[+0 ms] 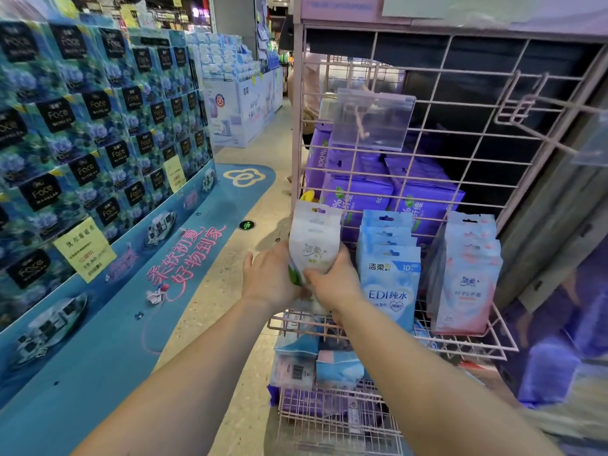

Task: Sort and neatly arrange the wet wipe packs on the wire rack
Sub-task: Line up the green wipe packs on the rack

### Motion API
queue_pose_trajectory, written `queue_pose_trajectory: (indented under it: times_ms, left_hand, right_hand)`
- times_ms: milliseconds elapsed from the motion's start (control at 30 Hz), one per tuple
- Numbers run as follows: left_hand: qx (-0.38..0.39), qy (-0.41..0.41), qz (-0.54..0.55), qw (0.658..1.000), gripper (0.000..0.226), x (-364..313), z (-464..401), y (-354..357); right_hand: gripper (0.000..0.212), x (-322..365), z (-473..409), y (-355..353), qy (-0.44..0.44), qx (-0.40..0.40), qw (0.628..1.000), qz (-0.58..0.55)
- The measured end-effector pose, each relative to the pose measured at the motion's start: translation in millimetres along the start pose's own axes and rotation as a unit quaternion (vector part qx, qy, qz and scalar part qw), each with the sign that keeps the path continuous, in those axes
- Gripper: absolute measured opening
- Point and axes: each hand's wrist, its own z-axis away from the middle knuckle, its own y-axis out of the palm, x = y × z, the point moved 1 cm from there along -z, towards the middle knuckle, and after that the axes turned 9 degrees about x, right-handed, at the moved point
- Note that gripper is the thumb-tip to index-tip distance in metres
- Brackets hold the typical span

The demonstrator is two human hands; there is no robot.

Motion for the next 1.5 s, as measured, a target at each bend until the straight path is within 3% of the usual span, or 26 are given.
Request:
queue_pose_trajectory:
  times_ms: [67, 167, 367, 533, 600, 700, 800, 900, 1033, 1067, 1167, 1267, 1333, 1400, 1500]
  left_hand:
    - [-0.035, -0.011, 0.008, 0.999, 0.064, -4.4, 1.6, -1.7]
    - [-0.044, -0.014, -0.02, 0.999, 0.065, -1.9, -1.9, 3.0]
    - [0.06, -0.069, 0.017, 0.996, 0.118, 8.6, -2.3, 12.4]
    - [0.076, -0.099, 0.088, 0.988, 0.121, 12.2, 5.5, 10.0]
    - [0.064, -0.096, 0.154, 0.981, 0.115, 14.2, 12.1, 6.3]
    - [0.033, -0.086, 0.25, 0.964, 0.103, 16.7, 24.0, 0.1]
    - [-0.001, -0.086, 0.289, 0.954, 0.094, 13.6, 38.1, -3.6]
    - [-0.037, -0.082, 0.316, 0.944, 0.081, 7.6, 54.0, 1.0]
    - [-0.21, -0.031, 0.317, 0.924, 0.018, 8.0, 98.9, 24.7]
    - [-0.221, -0.009, 0.301, 0.928, 0.015, 7.5, 111.3, 35.1]
    - [-0.087, 0.023, 0.26, 0.961, 0.031, 5.1, 128.1, 76.8]
    - [0.029, 0.046, 0.162, 0.985, 0.013, -1.0, 119.7, 109.6]
    - [0.052, 0.045, 0.078, 0.995, 0.035, -6.9, 105.2, 124.4]
    - [0.079, 0.041, 0.013, 0.996, 0.055, -12.7, 93.8, 136.3]
    - [0.115, 0.017, -0.036, 0.993, 0.069, -24.0, 85.8, 149.9]
  right_hand:
    - [0.069, -1.3, -4.1, 2.1, -0.007, -0.015, 1.0, 0.014]
    - [0.065, -6.5, -5.7, 5.2, 0.0, -0.006, 1.0, 0.013]
    - [0.055, -9.0, -6.5, -0.5, 0.073, 0.017, 0.997, 0.03]
    - [0.035, -2.3, 31.1, -12.2, 0.053, 0.062, 0.993, -0.091]
    - [0.037, -6.5, 59.1, -19.0, 0.025, 0.081, 0.988, -0.127]
    - [0.028, -25.3, 88.1, -36.5, 0.006, 0.018, 0.985, -0.173]
    - [0.023, -48.8, 100.7, -50.6, 0.038, -0.019, 0.98, -0.197]
    - [0.022, -77.1, 106.3, -54.5, 0.067, 0.008, 0.985, -0.156]
    - [0.017, -127.3, 116.9, -56.2, 0.164, 0.059, 0.98, -0.096]
    - [0.014, -141.4, 119.2, -60.1, 0.194, 0.045, 0.975, -0.101]
    - [0.006, -185.9, 118.9, -79.3, 0.252, -0.073, 0.956, -0.133]
    - [0.023, -211.5, 113.7, -102.7, 0.257, -0.246, 0.929, -0.102]
    - [0.031, -210.9, 113.2, -120.7, 0.249, -0.336, 0.905, -0.077]
    - [0.032, -212.6, 108.1, -136.9, 0.245, -0.342, 0.902, -0.095]
    - [0.037, -225.4, 93.8, -147.9, 0.269, -0.257, 0.923, -0.095]
